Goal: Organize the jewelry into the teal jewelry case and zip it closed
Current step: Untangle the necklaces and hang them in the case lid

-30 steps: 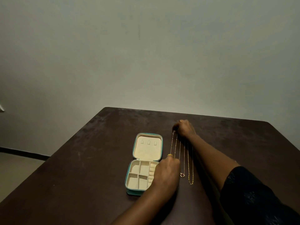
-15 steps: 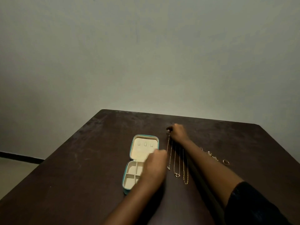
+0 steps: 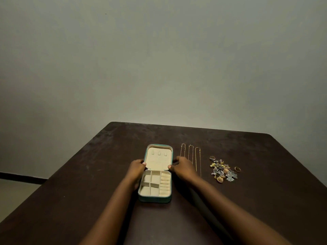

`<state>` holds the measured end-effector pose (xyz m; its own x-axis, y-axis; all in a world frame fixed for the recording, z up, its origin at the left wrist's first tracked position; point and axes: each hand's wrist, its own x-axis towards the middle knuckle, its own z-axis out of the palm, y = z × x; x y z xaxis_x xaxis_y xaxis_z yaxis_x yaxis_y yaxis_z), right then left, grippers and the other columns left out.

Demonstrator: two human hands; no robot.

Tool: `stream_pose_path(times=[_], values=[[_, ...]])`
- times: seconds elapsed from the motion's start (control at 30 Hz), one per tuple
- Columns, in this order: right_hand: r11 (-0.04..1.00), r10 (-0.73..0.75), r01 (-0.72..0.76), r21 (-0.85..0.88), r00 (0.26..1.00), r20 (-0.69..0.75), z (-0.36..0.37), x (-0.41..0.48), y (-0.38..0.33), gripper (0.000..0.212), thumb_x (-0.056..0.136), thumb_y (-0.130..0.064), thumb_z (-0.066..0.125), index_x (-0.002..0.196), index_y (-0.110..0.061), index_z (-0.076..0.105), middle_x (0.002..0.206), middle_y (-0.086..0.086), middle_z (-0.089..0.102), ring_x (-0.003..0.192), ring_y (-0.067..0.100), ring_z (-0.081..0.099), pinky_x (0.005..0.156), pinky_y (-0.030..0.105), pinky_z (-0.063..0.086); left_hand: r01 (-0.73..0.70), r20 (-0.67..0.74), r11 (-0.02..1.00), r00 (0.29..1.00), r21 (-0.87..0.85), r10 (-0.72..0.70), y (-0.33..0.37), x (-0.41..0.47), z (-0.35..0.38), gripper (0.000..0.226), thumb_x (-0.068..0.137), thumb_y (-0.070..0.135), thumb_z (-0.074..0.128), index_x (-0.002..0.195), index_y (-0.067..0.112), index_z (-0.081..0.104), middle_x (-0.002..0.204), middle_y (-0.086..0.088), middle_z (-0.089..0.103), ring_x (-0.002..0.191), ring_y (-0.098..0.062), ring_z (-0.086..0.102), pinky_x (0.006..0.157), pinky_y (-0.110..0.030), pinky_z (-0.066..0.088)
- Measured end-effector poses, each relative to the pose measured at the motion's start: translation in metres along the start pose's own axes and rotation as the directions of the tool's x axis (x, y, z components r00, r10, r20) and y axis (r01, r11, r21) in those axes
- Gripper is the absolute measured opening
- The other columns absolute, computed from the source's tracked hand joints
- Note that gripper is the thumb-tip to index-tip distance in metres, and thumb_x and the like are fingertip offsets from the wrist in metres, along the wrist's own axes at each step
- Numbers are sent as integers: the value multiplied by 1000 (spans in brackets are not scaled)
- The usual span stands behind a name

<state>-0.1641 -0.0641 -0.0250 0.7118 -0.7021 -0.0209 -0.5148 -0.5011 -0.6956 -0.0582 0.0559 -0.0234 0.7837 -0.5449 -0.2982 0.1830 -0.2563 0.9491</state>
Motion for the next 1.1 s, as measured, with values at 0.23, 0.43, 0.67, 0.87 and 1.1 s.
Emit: stream_pose_path(times=[0.23,0.43,0.67,0.87,1.1], values=[[968,104,-69,243,986,-131,10,-12,1,32,80,-6,68,112,-5,61,111,12,68,102,24,64,91,41,51,-112,-33,944,994,-311,107,-4,-21,13,38,97,-6,30,130,-1,49,113,-20,60,88,-28,60,72,-34,52],[965,90,-39,260,978,-188,9,-20,3,28,86,-8,61,113,-5,66,112,12,68,104,24,63,88,33,50,-132,-23,944,991,-304,131,-11,-25,14,36,99,-2,32,132,-2,44,105,-15,60,86,-24,59,68,-33,54],[993,64,-47,113,987,-146,9,-29,1,25,88,-14,59,110,-2,66,110,14,68,105,27,62,86,33,47,-94,-30,987,995,-127,91,-15,-21,9,35,100,2,32,134,-2,40,128,-24,54,106,-34,58,80,-39,50],[998,61,-58,29,993,-103,10,-30,-2,26,88,-19,60,107,-1,67,109,14,68,102,27,63,82,34,48,-114,-93,990,988,87,122,-17,-16,6,37,98,7,39,134,4,45,129,-17,56,112,-31,57,93,-42,49],[999,50,-52,-16,994,-99,7,-28,0,28,89,-20,60,108,-2,68,110,14,69,102,25,63,80,32,48,-147,-193,909,952,391,238,1,-13,4,43,96,14,47,138,8,43,139,-15,48,129,-30,44,107,-40,37]])
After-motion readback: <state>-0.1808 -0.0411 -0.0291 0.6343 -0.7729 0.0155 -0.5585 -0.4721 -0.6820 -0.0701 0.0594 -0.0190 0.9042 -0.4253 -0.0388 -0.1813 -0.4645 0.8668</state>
